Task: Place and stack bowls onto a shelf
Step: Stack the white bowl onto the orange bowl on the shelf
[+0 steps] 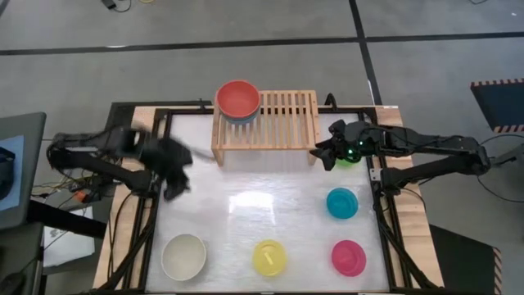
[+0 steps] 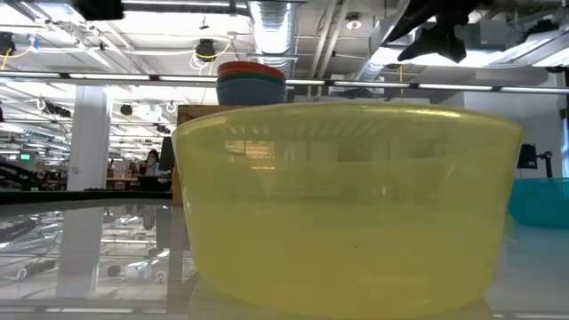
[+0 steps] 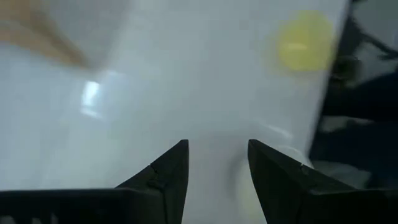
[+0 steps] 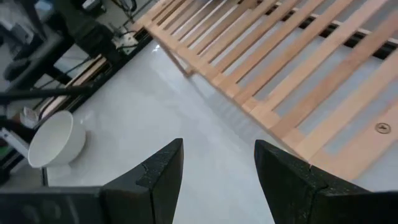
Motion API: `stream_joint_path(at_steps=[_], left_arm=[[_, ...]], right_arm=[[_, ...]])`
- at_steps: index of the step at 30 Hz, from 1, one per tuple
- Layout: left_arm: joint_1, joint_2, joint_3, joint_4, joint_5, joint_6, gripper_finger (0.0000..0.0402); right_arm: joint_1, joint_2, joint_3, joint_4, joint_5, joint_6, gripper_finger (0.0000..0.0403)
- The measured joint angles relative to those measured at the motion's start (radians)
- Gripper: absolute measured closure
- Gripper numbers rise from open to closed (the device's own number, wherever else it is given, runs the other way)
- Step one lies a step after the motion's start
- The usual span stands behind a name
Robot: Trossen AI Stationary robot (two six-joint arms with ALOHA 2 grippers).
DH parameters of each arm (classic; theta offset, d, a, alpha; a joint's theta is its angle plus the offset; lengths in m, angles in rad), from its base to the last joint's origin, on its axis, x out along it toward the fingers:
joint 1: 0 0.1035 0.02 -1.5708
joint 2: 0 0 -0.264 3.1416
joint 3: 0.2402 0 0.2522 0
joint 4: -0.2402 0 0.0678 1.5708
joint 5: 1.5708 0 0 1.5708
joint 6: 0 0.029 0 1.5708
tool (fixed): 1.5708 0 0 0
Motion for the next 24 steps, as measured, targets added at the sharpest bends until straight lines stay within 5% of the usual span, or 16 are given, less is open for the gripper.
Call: stream_joint_path(at_steps=[5, 9, 24], left_arm=[[-0.338, -0.088, -0.269, 0.312, -0.102, -0.255, 0.0253], [-0.518, -0.049, -0.398, 0.385, -0.195, -0.355, 0.0253], [-0.809, 0.222, -0.476, 0.436, -0.181, -0.539, 0.0253]], right_arm=[[0.005, 0.019, 0.001, -0.020, -0.016, -0.054, 0.0179], [0.006, 0.025, 0.001, -0.020, -0.015, -0.064, 0.0179], [0.007, 0.024, 0.001, -0.021, -0.066, -0.090, 0.0179]])
